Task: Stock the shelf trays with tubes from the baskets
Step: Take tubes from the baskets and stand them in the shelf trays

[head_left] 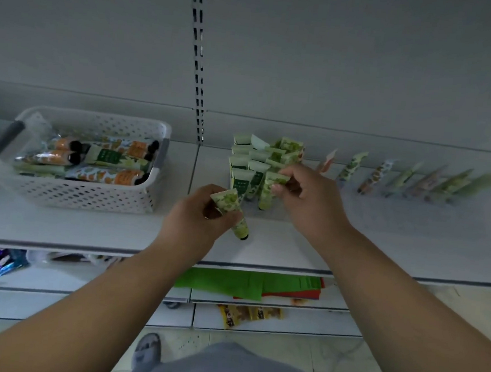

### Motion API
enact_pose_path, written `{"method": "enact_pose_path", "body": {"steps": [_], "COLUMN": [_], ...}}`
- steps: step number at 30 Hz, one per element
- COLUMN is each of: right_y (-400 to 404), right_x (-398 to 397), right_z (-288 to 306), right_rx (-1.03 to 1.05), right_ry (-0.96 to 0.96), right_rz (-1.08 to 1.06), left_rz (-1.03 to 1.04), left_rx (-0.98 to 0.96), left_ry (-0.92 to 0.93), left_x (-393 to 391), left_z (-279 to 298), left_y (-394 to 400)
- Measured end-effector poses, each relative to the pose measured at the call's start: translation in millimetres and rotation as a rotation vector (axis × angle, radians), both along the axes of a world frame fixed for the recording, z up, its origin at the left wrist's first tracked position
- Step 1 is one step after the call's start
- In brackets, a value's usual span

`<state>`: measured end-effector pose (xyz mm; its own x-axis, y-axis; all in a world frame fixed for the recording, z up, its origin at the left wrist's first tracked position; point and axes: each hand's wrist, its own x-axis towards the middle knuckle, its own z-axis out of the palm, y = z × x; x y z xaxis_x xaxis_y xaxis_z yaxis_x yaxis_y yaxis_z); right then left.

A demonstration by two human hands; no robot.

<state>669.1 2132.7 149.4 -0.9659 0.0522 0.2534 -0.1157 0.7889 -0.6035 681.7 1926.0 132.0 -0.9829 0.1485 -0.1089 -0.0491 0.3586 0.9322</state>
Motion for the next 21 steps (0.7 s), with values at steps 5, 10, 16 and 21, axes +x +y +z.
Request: {"method": "enact_pose_path", "body": {"steps": [5, 10, 16, 21], "right_y": [0.3, -3.3, 21.2, 47.0], "right_x": [4.5, 25.0, 27.5, 9.9], "right_z": [-1.9, 18.3, 14.3, 24.2], "right_rx": [0.062, -0.015, -0.026, 0.035], "right_ry": [0.110, -0.018, -0.052, 0.097], "right_rz": [-0.041, 0.198, 0.096, -0.070], "left_rz": [-0.047, -0.119, -0.139, -0.212], "left_rx": [-0.080, -0.169, -0.209, -0.527], "left_ry": [0.048, 0.158, 0.267, 0.415], "left_x": [-3.4, -4.5, -1.0, 4.3], "left_z": [-0.1, 4.2, -8.3, -41.3], "left_y": [11.0, 31.5, 48.4, 46.4]}}
